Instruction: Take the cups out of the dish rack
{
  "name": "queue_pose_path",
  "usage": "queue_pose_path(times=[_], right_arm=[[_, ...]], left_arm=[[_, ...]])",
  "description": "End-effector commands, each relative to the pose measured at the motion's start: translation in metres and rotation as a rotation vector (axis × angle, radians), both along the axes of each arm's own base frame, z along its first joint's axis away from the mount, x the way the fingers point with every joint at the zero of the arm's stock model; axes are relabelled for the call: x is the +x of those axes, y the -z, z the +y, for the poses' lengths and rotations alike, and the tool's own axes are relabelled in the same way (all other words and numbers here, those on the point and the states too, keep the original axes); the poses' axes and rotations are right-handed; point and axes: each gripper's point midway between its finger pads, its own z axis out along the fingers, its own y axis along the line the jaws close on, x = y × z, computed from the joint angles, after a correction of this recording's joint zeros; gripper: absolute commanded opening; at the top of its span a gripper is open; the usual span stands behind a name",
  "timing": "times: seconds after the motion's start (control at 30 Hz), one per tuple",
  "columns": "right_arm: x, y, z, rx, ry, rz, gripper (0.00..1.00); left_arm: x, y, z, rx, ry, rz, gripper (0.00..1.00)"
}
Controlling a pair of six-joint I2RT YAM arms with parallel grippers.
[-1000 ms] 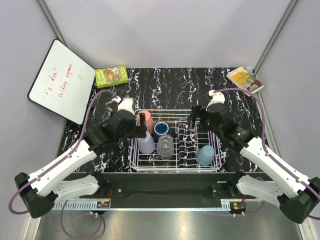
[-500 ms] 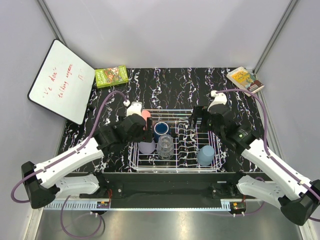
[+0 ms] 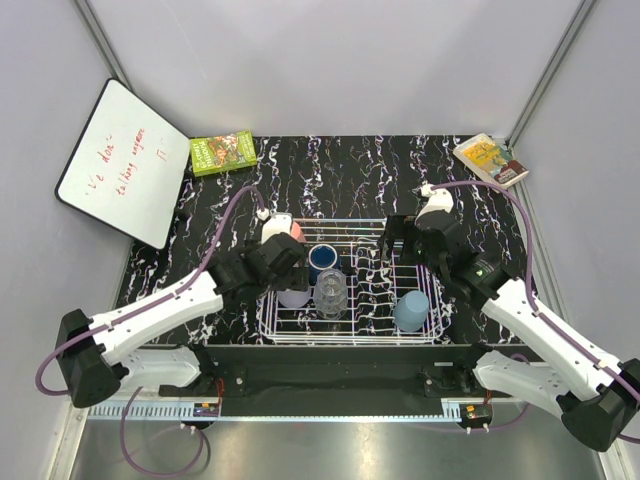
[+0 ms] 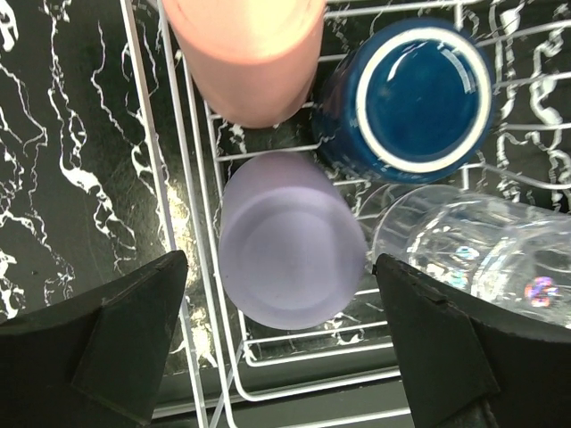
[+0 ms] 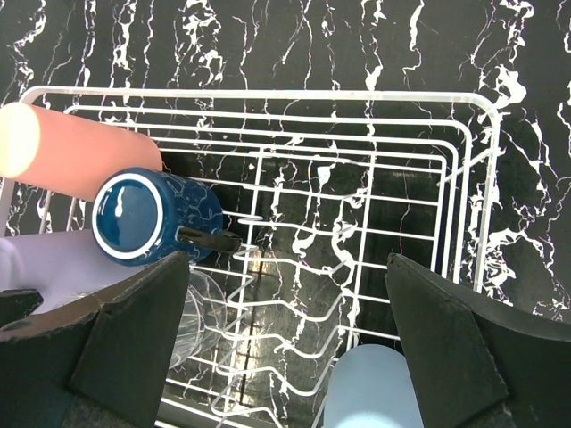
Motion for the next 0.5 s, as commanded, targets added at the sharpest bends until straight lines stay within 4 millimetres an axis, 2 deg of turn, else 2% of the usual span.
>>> queue_pose_path(times=[0.0,0.17,0.27,0.3,0.33,0.4,0.43,0.47], right_arm=[[0.0019,-0.0002,-0.0047,-0.004,0.033,-0.009,1.0],[0.0025,0.0028,-0.0056,-0.013,0.038,-0.006,1.0],[0.0024,0.0043,-0.0053,-0.013,0.037,-0.002,1.0],[0.0025,0.0046,-0.0052,-0.013,0.037,-0.002,1.0],[0.0026,0.0035,-0.0055,-0.011,0.039,-0.005,1.0],[0.0023,0.0048,-0.0056,-0.011,0.04,-0.002,1.0],[0.0023,0.0043,-0.0059,-0.01,0.041,-0.004,1.0],[0.0025,0.005,-0.0065,-0.013,0.042,-0.003,1.0]], left_arm=[[0.0035,0.0004,-0.0108,-0.036,0.003,-0.007,0.89],[0.0029,0.0067,-0.0127,-0.029,0.009,0.006,0.77],[0.0025,0.0078,-0.012,-0.026,0.01,0.007,0.66],[0.0028,0.0077,-0.0123,-0.026,0.01,0.007,0.6],[0.0024,0.0079,-0.0122,-0.027,0.011,0.008,0.49],[0.0021,0.0075,-0.0124,-0.029,0.012,0.008,0.39],[0.0016,0.0077,-0.0124,-0.029,0.013,0.008,0.28],[0.0023,0.0067,-0.012,-0.03,0.012,0.005,0.22]])
